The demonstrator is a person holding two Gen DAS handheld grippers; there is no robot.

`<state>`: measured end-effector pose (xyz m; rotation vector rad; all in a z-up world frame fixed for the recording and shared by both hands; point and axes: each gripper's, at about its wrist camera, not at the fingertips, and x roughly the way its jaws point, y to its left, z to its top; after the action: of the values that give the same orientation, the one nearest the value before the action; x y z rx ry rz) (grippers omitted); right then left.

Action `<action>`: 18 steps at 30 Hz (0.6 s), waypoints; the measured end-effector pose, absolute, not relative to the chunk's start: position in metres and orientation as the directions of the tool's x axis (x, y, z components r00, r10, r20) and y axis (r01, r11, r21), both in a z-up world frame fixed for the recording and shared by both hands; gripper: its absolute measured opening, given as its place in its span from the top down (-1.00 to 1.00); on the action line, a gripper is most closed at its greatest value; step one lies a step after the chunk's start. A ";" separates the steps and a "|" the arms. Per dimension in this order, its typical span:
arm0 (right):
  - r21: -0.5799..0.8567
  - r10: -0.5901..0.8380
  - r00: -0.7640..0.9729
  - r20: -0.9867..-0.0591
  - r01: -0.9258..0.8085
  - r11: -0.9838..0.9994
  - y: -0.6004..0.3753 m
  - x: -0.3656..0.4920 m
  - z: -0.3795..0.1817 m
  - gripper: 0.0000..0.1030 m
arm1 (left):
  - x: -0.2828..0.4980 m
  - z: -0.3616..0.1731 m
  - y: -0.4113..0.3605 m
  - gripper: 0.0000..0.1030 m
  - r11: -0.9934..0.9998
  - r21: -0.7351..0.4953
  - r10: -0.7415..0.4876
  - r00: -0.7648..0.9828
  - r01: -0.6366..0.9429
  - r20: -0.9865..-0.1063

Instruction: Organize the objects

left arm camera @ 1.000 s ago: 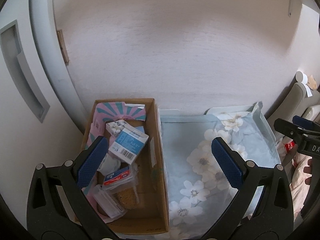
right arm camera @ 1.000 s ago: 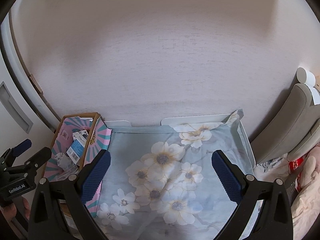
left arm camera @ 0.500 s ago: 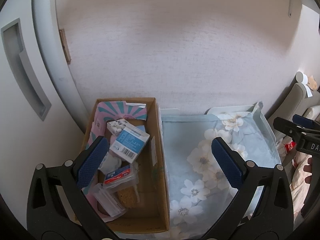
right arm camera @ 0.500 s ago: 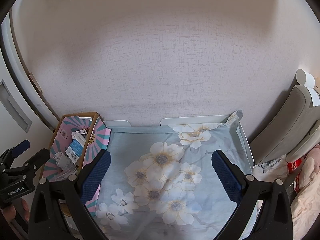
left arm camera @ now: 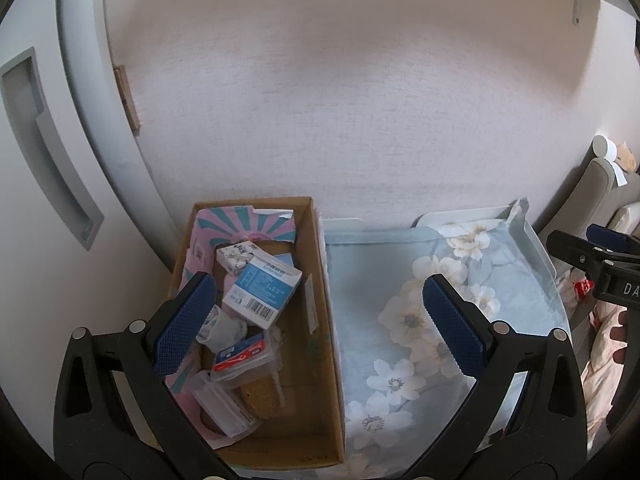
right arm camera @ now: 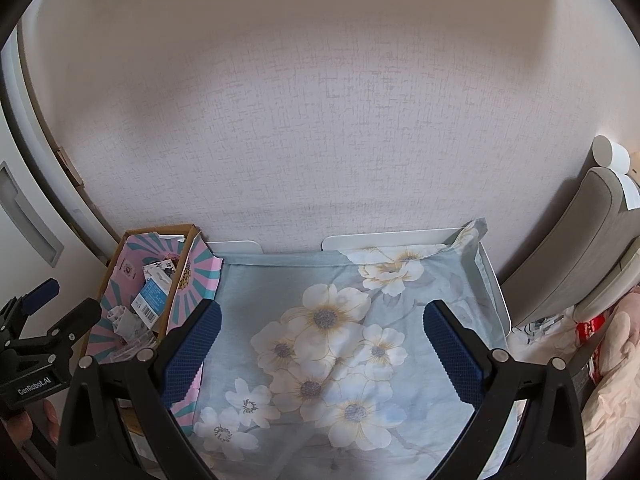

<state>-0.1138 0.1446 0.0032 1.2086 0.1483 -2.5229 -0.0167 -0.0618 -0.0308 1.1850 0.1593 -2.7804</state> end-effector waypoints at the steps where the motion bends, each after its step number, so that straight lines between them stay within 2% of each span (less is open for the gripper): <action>1: 0.052 -0.255 -0.582 -0.772 0.343 -0.938 0.144 -0.114 0.003 -0.96 | -0.017 -0.031 -0.061 -1.00 -0.988 -0.043 -0.073 -0.687 0.150 -0.723; 18: 0.052 -0.248 -0.587 -0.771 0.330 -0.942 0.141 -0.118 0.002 -0.96 | -0.022 -0.030 -0.061 -1.00 -0.988 -0.023 -0.091 -0.701 0.152 -0.707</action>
<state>-0.1177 0.1411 0.0023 1.2107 0.1378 -2.5375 -0.0221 -0.0606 -0.0297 1.1483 0.1203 -2.7797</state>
